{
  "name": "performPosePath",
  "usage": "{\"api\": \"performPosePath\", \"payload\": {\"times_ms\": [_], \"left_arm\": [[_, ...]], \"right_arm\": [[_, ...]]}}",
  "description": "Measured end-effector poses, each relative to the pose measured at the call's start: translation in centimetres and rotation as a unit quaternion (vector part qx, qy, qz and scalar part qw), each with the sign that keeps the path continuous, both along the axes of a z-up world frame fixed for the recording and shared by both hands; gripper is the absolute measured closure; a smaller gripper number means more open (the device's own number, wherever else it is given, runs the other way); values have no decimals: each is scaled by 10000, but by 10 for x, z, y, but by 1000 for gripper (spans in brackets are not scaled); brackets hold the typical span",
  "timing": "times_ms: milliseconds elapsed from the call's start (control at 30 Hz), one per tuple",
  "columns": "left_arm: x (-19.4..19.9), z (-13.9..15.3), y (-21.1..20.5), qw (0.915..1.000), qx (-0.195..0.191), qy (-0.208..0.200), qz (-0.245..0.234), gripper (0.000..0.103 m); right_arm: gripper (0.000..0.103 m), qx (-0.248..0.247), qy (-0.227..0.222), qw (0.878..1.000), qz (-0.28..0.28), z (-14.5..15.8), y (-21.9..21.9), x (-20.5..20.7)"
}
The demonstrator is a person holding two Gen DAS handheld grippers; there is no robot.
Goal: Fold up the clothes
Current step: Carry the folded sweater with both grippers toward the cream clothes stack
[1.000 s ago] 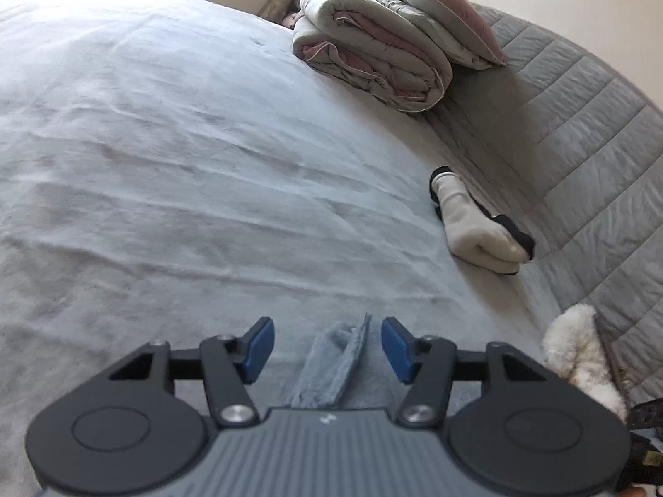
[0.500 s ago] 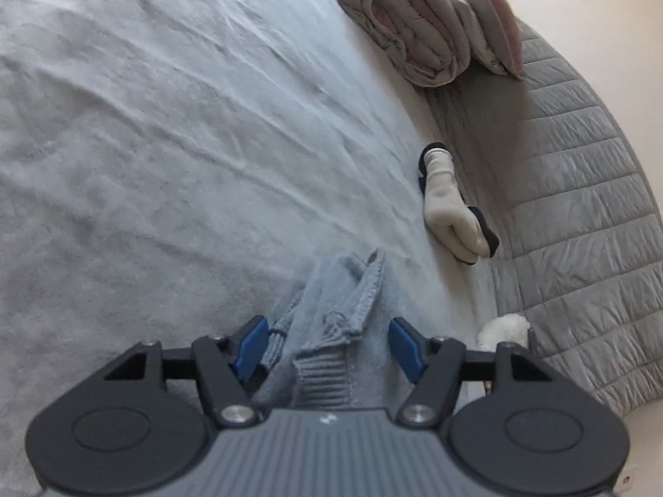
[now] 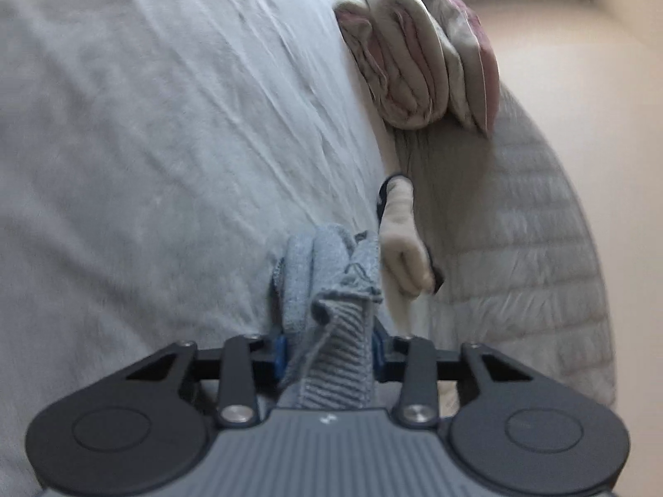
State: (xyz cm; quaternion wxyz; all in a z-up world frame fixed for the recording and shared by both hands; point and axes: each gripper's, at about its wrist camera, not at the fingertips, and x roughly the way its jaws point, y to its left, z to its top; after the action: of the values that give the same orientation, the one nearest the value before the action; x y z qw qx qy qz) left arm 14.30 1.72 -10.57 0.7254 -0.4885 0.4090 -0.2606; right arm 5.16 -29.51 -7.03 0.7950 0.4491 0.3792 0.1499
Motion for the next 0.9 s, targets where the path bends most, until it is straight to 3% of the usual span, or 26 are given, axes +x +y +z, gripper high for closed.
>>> {"api": "performPosePath", "payload": {"times_ms": [133,233,267,367,467,733,900], "left_arm": [[-22,16,-4,9998,-76,-71,177,68],[-31,22,-7,9996,157,-123,176,63],[-32,22,-6,9991,356,-130,194,60],[-31,20,1,9984,453,-78,324,57],[-30,17,5,9983,322,-94,469,50],[-26,12,-14,9962,581,-335,554,51],[-31,7,-10,9952,524,-262,778,62]], "right_arm": [[67,-17,-406,9991,-132,23,-12,2],[62,35,-421,9990,-171,25,-22,7],[57,44,-351,9992,-194,22,-24,8],[38,142,-99,9993,-339,12,-23,10],[34,231,-1,9990,-373,7,-25,8],[33,-380,-70,9992,-129,2,-5,6],[33,-554,-294,9978,-206,-1,4,3]]}}
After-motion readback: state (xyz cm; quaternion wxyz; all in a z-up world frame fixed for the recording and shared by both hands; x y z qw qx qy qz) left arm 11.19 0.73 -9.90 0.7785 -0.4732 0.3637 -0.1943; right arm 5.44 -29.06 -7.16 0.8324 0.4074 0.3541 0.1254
